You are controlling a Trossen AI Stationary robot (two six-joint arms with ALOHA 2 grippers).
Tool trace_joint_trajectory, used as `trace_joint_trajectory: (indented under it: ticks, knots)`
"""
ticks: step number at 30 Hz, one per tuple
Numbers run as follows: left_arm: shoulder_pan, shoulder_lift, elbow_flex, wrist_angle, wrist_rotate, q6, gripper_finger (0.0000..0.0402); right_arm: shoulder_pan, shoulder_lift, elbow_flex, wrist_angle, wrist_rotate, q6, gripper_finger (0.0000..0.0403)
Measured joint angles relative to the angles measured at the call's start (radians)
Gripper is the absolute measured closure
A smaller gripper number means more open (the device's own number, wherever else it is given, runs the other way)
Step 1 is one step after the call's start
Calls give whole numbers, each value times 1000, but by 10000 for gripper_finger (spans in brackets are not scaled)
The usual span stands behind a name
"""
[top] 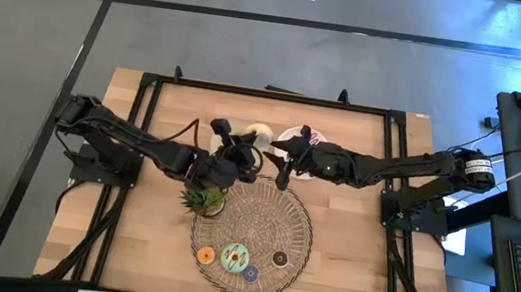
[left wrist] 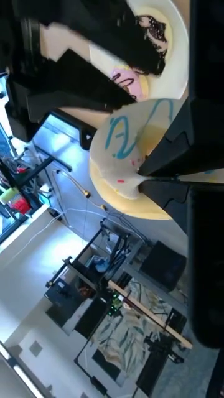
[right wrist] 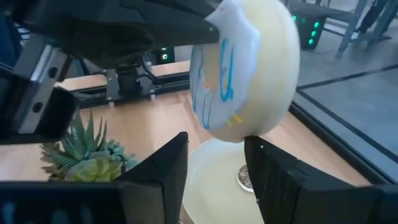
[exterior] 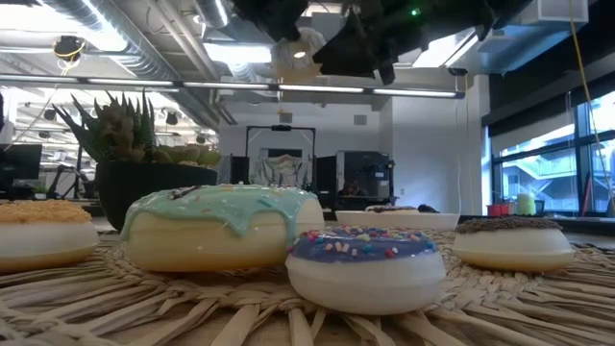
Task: Pick & Place donuts
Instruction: Put the large white donut on the white plate
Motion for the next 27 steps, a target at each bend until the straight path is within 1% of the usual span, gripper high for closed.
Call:
trace_joint_trajectory:
  ticks: [7, 13, 16, 20, 24, 27]
  knots:
    - [-8, 0, 0, 1, -1, -12, 395, -8, 0, 0, 38, 3, -7, 243]
    - [-17, 0, 0, 3, 9, -36, 395, -14, 0, 0, 58, 46, -13, 265]
    - [-16, 0, 0, 3, 39, -39, 395, -17, 0, 0, 58, 49, -16, 284]
    - [-16, 0, 0, 6, 71, -51, 395, -16, 0, 0, 55, 49, -42, 323]
    - [-16, 0, 0, 6, 65, -53, 390, -16, 0, 0, 52, 48, -65, 366]
    - [-16, 0, 0, 2, 55, -38, 382, -16, 0, 0, 49, 46, -74, 388]
